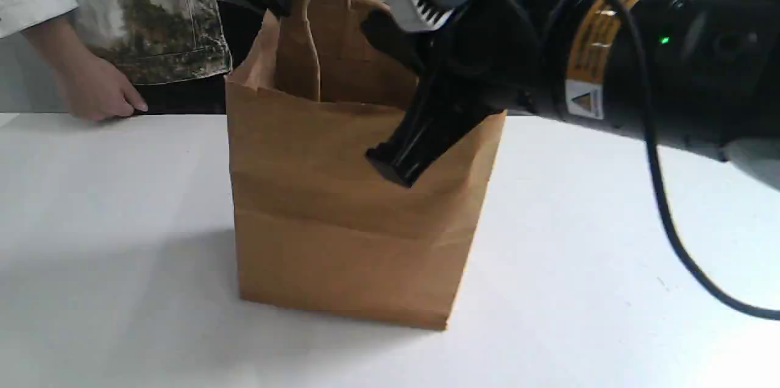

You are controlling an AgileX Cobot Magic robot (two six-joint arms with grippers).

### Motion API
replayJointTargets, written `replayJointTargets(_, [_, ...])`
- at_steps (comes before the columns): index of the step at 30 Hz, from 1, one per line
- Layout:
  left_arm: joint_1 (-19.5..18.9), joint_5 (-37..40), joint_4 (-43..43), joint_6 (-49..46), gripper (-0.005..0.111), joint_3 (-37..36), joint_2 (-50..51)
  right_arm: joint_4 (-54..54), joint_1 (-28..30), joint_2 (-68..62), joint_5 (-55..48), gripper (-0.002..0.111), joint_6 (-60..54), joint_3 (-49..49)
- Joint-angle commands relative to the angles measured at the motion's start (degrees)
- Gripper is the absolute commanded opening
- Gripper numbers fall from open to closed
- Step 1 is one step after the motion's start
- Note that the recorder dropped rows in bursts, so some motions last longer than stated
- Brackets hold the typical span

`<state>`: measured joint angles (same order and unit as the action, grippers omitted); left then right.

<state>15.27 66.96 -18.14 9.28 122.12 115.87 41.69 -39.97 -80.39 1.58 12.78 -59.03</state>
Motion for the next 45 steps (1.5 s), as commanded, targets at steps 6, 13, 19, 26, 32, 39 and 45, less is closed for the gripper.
replayJointTargets(6, [0.1,-0.4,-0.1,-0.3,0.000,0.2,2.5,0.2,0.2,-0.4,0.7,0.000,-0.6,-0.4])
replayJointTargets(13, [0.0,-2.2,-0.1,-0.4,0.012,0.2,2.9,-1.9,0.2,-0.4,1.1,0.025,-0.8,-0.4])
replayJointTargets(19, [0.0,-2.6,-0.1,-2.5,0.045,0.2,2.1,-1.8,0.2,-0.4,1.3,0.062,-1.0,-0.4])
replayJointTargets(26, [0.0,-1.4,3.9,-2.5,0.064,0.2,-0.1,-1.8,0.2,2.1,0.5,0.062,-0.8,-0.4])
replayJointTargets(32, [0.0,2.6,10.4,-2.5,0.064,0.2,-1.8,-1.9,0.2,5.0,-3.4,0.062,-0.8,-0.4])
replayJointTargets(39, [0.0,1.8,11.0,-1.4,0.064,0.2,-4.0,-4.0,0.1,6.8,-9.0,0.062,-0.4,-0.4])
replayJointTargets(45, [0.0,2.1,14.9,-0.6,0.064,0.2,-6.2,-5.3,0.1,11.0,-9.8,0.062,-0.4,1.3])
